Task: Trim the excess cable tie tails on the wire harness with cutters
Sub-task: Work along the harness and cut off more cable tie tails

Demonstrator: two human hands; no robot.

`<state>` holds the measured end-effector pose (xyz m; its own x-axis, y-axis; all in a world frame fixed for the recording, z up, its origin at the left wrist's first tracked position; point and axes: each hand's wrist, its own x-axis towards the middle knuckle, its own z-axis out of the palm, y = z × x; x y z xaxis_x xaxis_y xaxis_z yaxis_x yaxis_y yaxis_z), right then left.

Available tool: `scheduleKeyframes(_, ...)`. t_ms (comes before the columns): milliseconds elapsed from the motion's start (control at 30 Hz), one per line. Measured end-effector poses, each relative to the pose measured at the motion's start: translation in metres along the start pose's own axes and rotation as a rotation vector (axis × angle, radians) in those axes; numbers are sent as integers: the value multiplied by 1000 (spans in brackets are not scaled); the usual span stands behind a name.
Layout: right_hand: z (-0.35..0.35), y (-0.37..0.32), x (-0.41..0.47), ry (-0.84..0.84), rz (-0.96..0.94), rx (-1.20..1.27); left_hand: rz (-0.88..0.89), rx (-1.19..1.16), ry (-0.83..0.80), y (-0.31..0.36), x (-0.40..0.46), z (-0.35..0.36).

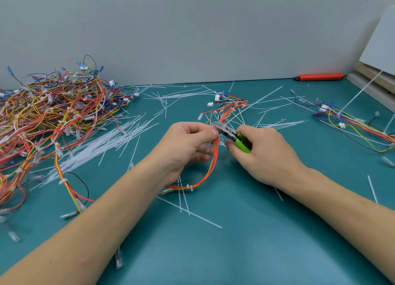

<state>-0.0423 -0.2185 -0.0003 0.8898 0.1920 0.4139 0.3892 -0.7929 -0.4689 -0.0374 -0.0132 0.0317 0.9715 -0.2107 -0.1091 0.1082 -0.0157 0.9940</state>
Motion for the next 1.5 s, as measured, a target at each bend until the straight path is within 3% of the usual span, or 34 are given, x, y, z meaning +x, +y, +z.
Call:
scheduleKeyframes(233, -1, -2, -2, -5, 51, -48, -7, 5, 2, 0, -1, 3)
scheduleKeyframes(667, -3, -2, 0, 10, -87, 4, -17, -30, -44, 2, -2, 0)
scheduleKeyframes(1000, -1, 0, -3, 22, 12, -16, -9, -44, -59, 3, -2, 1)
scheduleKeyframes(1200, -2, 0, 1, 15, -83, 17, -7, -19, -49, 3, -3, 1)
scheduleKeyframes(1500, -1, 2, 0, 13, -82, 46, -23, -50, -72, 3, -1, -1)
